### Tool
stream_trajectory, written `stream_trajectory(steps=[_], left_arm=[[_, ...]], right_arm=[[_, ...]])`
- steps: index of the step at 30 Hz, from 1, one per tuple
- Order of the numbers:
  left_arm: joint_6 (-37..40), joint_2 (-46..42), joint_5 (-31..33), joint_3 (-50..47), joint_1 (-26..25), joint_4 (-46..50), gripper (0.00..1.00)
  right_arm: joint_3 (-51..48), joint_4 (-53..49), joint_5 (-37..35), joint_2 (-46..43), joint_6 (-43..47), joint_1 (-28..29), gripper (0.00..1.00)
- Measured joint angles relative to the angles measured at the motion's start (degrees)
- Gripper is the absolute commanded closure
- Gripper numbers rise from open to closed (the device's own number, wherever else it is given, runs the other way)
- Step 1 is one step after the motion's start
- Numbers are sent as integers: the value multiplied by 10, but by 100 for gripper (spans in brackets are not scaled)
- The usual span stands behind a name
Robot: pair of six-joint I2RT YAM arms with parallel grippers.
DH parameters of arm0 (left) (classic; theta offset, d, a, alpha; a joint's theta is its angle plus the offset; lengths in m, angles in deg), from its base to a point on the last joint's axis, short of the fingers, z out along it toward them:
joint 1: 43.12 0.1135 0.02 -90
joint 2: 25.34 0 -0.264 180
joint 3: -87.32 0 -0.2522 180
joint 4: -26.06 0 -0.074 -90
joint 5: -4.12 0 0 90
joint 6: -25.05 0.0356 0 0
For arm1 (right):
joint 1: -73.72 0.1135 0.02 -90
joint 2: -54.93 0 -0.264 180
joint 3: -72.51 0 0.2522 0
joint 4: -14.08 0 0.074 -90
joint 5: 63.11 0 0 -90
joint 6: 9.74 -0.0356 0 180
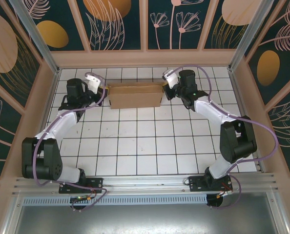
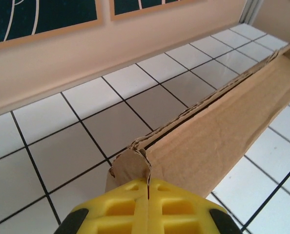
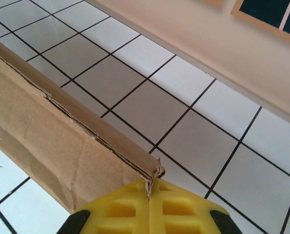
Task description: Fold the paper box
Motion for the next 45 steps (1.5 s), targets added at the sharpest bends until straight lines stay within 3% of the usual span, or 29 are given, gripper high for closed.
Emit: stream_trajectory(steps=[10,18,31,45], left_arm=[[-193,-53,72,-6,-14,39,100],[-275,-56,83,-7,-23,87,100],[-321,-87,95,-33,-29,97,100],[-329,-87,109,-47,-30,97,100]], right_arm=[[62,-105,-15,0,-167,20,100],[119,-197,-13,0,-243,22,100],[153,-269,11,29,-331,20,100],[86,-195,-54,3,-332,50,100]])
